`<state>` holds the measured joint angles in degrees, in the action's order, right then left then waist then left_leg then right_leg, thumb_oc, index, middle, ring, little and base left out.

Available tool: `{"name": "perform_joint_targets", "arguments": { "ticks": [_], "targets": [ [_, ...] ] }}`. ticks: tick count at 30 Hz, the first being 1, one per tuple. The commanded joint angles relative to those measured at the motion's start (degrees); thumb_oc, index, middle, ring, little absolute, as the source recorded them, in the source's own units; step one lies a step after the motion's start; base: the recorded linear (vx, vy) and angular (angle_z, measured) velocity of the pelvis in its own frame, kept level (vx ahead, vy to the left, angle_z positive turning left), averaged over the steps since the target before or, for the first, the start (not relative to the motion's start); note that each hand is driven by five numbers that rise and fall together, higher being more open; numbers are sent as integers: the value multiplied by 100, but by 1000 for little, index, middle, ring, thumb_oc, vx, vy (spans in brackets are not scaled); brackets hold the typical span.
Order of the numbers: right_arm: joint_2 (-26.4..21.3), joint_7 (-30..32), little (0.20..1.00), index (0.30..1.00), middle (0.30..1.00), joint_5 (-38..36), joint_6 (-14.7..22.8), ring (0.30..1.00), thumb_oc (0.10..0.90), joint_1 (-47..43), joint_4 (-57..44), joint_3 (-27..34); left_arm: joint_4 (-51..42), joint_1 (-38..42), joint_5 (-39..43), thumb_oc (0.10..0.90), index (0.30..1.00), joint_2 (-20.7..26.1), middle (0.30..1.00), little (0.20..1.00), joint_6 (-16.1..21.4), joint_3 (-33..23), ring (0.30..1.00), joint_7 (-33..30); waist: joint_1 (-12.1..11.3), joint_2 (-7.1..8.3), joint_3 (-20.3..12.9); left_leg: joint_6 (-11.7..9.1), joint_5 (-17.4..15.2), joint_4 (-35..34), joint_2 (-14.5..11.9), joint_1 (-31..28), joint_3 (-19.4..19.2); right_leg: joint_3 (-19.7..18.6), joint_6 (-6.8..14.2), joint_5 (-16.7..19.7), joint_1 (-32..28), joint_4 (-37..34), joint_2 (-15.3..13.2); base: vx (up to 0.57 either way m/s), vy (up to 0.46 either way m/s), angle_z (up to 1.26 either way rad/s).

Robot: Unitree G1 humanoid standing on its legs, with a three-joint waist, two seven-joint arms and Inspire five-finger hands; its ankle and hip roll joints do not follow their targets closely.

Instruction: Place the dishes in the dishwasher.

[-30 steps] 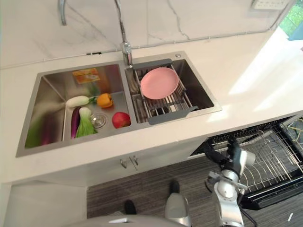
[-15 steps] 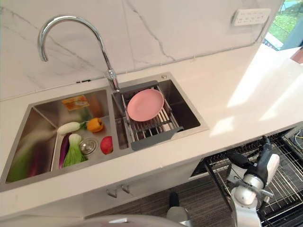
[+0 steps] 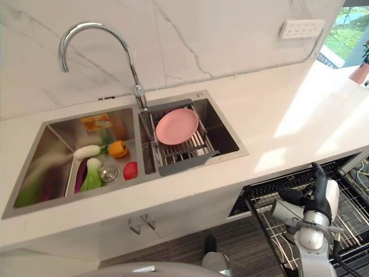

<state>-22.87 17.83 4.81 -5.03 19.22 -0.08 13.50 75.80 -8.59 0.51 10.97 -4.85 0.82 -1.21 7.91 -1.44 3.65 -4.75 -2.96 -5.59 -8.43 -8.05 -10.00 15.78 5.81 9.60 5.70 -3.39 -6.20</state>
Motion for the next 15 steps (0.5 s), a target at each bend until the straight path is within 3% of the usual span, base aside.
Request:
{"name": "perform_joint_targets", "arguments": {
  "ticks": [1,5,10,15],
  "targets": [
    [-705,-848,900,900,900,705,1086,900,800,-1951,-1203,-1160,126,621,43,800,900,-160,900,900,-40,138,900,118,-743,288,33,98,30,123,249,34,-33,28,485,-839,-1092,-109,-444,10,-15,-26],
    [-301,-633,900,900,900,259,900,900,800,-1472,-1014,-1071,137,627,163,800,900,-273,900,900,-97,180,900,-18,-658,272,37,99,26,134,249,44,-30,57,480,-836,-1100,-91,-449,9,11,-13],
    [-135,-358,900,900,900,482,725,900,800,-1065,-974,-723,45,606,167,800,900,-379,900,900,-107,233,900,-113,-549,231,53,144,-26,136,287,21,-79,19,522,-777,-1040,-77,-484,-3,44,36],
    [249,8,900,900,900,-278,675,900,800,-753,-651,-296,-140,716,206,800,900,-428,900,900,-78,503,900,-176,-302,187,86,225,-120,129,374,-34,-322,-298,616,-616,-829,-44,-543,-34,84,-22]
  ]
}}
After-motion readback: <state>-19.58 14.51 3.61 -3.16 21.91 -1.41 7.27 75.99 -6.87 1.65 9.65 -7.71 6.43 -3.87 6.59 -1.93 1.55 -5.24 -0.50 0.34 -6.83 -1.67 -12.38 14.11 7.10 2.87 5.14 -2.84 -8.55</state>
